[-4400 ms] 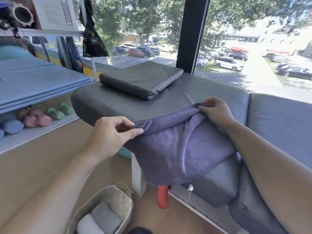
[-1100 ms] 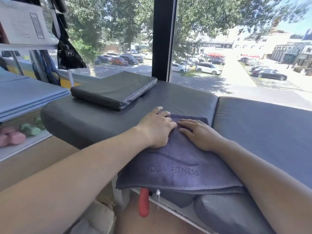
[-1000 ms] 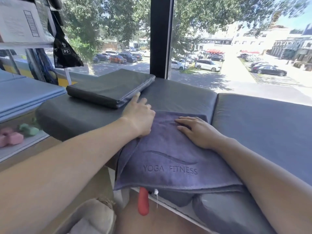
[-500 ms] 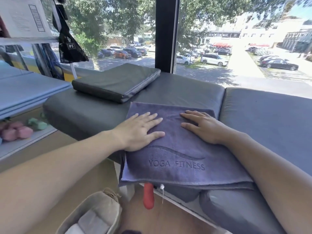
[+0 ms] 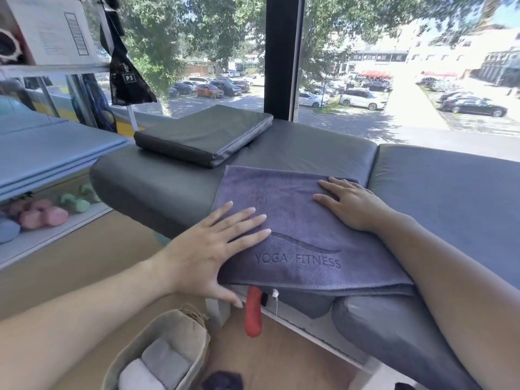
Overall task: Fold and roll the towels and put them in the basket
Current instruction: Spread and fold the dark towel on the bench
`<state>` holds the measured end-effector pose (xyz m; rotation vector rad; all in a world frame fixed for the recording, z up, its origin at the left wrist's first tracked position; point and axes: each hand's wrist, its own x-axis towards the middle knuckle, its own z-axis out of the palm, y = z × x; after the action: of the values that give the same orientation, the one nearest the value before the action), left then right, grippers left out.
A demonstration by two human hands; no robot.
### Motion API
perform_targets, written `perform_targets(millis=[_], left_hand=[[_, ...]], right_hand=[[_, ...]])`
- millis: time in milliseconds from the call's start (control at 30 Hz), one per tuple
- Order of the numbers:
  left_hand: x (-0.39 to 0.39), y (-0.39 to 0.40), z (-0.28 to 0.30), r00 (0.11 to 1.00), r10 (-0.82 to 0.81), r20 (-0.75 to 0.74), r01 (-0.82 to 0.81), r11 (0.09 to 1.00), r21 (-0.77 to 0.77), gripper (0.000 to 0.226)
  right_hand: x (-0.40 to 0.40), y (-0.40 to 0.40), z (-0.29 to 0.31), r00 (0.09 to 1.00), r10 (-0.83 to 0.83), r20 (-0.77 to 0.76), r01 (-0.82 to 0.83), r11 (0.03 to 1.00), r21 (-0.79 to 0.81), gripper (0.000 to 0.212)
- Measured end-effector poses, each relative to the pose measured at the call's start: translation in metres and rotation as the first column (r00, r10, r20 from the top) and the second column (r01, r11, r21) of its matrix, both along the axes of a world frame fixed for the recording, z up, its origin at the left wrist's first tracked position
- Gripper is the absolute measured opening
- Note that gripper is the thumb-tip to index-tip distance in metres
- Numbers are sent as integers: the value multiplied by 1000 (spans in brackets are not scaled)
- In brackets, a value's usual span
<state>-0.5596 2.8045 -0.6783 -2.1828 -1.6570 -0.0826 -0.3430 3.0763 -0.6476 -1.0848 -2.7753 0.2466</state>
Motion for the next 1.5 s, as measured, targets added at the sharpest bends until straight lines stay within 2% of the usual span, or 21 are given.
perform_targets(millis=[100,167,233,333,433,533,600,667,800,900,1000,1067,1133,1200,1233,1367,1467,1500], left_hand=[[31,-4,-28,996,80,35,-84,989,124,105],[44,-3,-39,983,144,110,-161,974,157,100],[48,-3,-40,980,142,143,-165,973,160,98],[44,-7,-45,989,58,134,-87,971,223,90],[34,-15,-53,986,-52,161,-4,945,328,77],[30,-14,-53,922,-190,337,22,896,443,53],[30,-11,-47,832,-253,494,-9,884,467,44],[29,-13,-37,758,-244,604,-87,881,465,44],[27,-18,-13,646,-190,739,-262,854,449,39],[27,-20,-7,507,-182,843,-361,843,399,22],[25,-22,-2,400,-167,901,-397,855,335,10],[20,-24,8,289,-130,948,-338,913,229,11],[17,-26,21,176,-80,981,-239,963,121,15],[17,-27,30,143,-51,988,-195,978,79,15],[16,-26,33,121,-40,992,-207,976,65,15],[6,-10,41,22,53,998,-356,934,-41,20],[-4,8,47,16,14,1000,-502,865,-4,14],[-8,14,50,-12,-7,1000,-529,849,0,14]], right_hand=[[1,-9,7,998,33,-46,-27,991,128,61],[-1,-26,21,989,138,-59,-123,970,207,57],[-4,-59,43,965,264,-4,-261,957,126,58],[-1,-123,59,877,435,205,-437,899,-40,72],[15,-161,45,818,429,383,-471,882,19,103],[24,-171,24,813,360,457,-453,885,109,106],[25,-173,13,850,350,393,-441,881,170,96],[25,-173,9,878,354,321,-424,887,182,86],[29,-169,22,910,367,192,-387,919,79,67],[37,-149,40,944,322,76,-325,945,36,52],[52,-109,56,938,298,179,-295,955,-40,28],[68,-84,69,929,282,240,-251,956,-152,8],[82,-66,82,931,307,195,-214,896,-389,21],[93,-55,92,943,317,104,-208,804,-558,10],[95,-50,96,944,320,85,-209,774,-598,13],[83,-34,97,977,213,-6,-166,745,-646,13],[64,-20,90,982,46,-181,-153,755,-638,21],[58,-14,86,970,-15,-244,-149,755,-638,24]])
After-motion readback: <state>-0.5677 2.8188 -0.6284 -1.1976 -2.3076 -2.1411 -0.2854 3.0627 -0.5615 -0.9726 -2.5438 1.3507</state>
